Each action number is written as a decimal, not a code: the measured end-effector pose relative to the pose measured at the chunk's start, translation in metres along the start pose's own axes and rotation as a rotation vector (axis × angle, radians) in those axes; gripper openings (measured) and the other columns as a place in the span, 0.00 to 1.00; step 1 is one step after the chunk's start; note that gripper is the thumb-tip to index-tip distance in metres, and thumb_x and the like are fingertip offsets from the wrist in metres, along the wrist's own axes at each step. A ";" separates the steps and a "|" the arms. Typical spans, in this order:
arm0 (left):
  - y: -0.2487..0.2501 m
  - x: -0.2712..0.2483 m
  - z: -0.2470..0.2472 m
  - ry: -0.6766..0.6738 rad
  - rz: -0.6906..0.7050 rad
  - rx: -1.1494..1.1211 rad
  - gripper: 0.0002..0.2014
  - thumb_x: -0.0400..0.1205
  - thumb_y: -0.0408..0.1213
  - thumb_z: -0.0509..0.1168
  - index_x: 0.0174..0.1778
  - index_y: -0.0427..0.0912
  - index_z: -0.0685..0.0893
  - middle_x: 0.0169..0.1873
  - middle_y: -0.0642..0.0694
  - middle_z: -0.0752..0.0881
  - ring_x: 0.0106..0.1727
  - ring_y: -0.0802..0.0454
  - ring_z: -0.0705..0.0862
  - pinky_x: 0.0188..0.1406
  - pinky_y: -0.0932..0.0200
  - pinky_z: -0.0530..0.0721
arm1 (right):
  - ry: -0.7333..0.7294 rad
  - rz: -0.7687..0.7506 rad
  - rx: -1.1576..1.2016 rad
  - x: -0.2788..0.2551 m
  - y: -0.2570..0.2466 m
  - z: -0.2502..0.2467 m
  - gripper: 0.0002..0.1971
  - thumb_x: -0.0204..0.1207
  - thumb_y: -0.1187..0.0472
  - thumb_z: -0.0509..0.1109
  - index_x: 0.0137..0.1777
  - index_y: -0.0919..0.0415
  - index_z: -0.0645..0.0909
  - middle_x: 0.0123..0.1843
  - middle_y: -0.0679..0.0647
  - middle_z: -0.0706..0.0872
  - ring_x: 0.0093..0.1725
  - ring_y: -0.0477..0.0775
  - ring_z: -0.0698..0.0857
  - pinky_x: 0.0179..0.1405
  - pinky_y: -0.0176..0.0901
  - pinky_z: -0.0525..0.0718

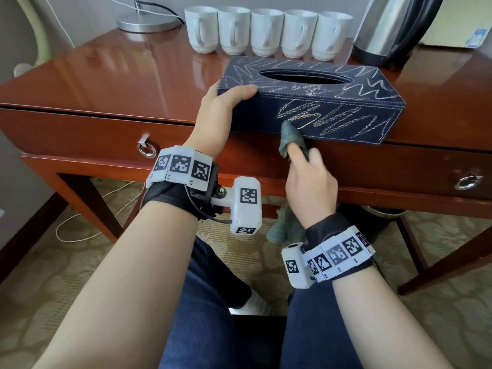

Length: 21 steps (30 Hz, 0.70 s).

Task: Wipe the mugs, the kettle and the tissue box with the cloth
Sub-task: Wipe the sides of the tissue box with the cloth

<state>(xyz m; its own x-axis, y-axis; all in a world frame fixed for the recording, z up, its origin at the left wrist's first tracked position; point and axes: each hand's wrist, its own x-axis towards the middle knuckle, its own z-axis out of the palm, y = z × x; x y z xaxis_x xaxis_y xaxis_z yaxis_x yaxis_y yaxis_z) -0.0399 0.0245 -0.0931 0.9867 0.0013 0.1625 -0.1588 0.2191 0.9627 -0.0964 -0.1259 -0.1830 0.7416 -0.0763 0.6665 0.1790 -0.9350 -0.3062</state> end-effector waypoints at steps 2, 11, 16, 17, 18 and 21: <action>0.000 -0.001 0.001 -0.001 0.007 -0.005 0.10 0.80 0.31 0.68 0.56 0.41 0.84 0.44 0.50 0.91 0.45 0.56 0.90 0.42 0.67 0.84 | 0.007 -0.004 0.038 0.005 -0.003 -0.002 0.18 0.74 0.69 0.59 0.62 0.61 0.83 0.39 0.64 0.77 0.26 0.64 0.77 0.27 0.42 0.65; -0.001 -0.001 0.001 0.023 -0.003 -0.003 0.10 0.79 0.32 0.69 0.56 0.43 0.83 0.48 0.48 0.91 0.50 0.54 0.90 0.52 0.62 0.85 | -0.058 -0.048 0.016 -0.002 0.004 0.001 0.18 0.73 0.68 0.62 0.61 0.58 0.83 0.40 0.63 0.78 0.26 0.66 0.79 0.25 0.42 0.66; -0.003 0.000 0.001 0.034 0.004 0.005 0.17 0.78 0.35 0.71 0.63 0.39 0.83 0.53 0.46 0.90 0.51 0.53 0.90 0.51 0.62 0.84 | -0.060 0.021 0.067 0.004 0.007 -0.008 0.18 0.80 0.68 0.59 0.68 0.60 0.79 0.47 0.64 0.78 0.34 0.66 0.79 0.31 0.45 0.67; -0.003 -0.001 0.001 0.030 0.006 0.002 0.20 0.76 0.36 0.71 0.64 0.38 0.83 0.53 0.46 0.91 0.51 0.53 0.90 0.51 0.62 0.84 | -0.091 0.023 0.084 0.006 0.004 -0.008 0.19 0.81 0.68 0.59 0.69 0.59 0.78 0.49 0.63 0.79 0.36 0.67 0.79 0.32 0.45 0.67; -0.003 -0.001 0.001 0.025 0.008 0.002 0.23 0.73 0.38 0.71 0.65 0.37 0.83 0.53 0.46 0.91 0.51 0.53 0.90 0.51 0.62 0.84 | -0.117 0.022 0.100 0.007 0.002 -0.008 0.19 0.81 0.68 0.59 0.71 0.59 0.77 0.51 0.63 0.79 0.37 0.67 0.80 0.33 0.46 0.67; -0.001 -0.002 0.001 0.006 0.014 0.014 0.23 0.74 0.37 0.71 0.65 0.36 0.83 0.50 0.47 0.91 0.50 0.54 0.90 0.49 0.64 0.84 | -0.158 -0.030 0.086 0.004 0.003 -0.006 0.18 0.81 0.67 0.60 0.70 0.58 0.78 0.49 0.63 0.79 0.37 0.68 0.80 0.31 0.47 0.68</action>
<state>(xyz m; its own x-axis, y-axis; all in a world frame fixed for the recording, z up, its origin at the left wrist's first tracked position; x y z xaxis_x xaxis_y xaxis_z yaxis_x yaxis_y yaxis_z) -0.0415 0.0233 -0.0944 0.9845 0.0101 0.1752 -0.1735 0.2058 0.9631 -0.0966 -0.1310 -0.1772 0.8263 0.0126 0.5631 0.2521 -0.9023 -0.3498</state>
